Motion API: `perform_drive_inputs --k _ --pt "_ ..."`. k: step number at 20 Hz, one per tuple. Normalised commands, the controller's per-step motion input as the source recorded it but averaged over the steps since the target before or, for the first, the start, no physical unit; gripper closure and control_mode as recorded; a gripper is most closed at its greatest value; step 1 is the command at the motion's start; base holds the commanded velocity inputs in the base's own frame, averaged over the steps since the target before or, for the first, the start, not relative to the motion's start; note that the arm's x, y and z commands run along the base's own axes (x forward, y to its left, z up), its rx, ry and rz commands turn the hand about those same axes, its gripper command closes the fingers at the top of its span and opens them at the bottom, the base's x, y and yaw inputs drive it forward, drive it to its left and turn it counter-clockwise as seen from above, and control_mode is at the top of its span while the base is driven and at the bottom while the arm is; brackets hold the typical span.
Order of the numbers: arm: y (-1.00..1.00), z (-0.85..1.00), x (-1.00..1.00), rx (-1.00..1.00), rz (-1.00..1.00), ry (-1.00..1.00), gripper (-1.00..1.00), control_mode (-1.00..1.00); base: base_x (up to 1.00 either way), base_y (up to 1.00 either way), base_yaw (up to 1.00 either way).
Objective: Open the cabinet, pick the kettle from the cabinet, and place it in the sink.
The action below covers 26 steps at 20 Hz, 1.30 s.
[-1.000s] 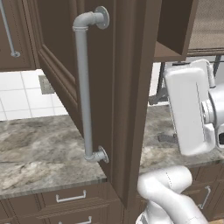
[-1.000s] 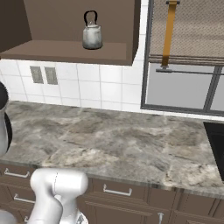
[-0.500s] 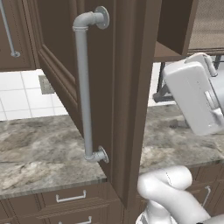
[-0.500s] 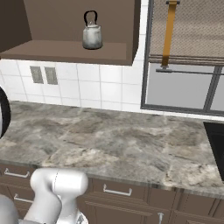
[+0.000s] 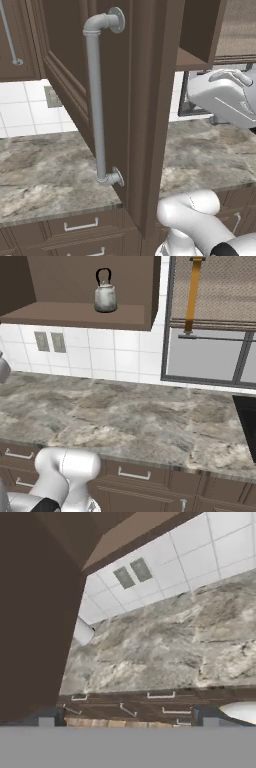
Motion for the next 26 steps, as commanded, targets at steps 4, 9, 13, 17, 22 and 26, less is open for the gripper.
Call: perform_drive_inputs --k 4,9,13,17,22,26 --pt "-0.25 0.00 0.35 -0.23 0.00 -0.30 -1.00 -1.00 0.00 0.00 0.00" --pt "-0.28 0.00 0.33 -0.22 0.00 -0.29 -1.00 -1.00 0.00 0.00 0.00" --pt "-0.28 0.00 0.41 -0.16 0.00 -0.19 -1.00 -1.00 0.00 0.00 0.00" --pt "-0.26 0.04 0.47 -0.12 0.00 -0.07 -1.00 -1.00 0.00 0.00 0.00" --pt "-0.17 0.09 0.54 -0.05 -0.04 0.00 -1.00 -1.00 0.00 0.00 0.00" --pt "-0.14 0.14 0.56 0.00 -0.07 0.00 -1.00 -1.00 0.00 0.00 0.00"
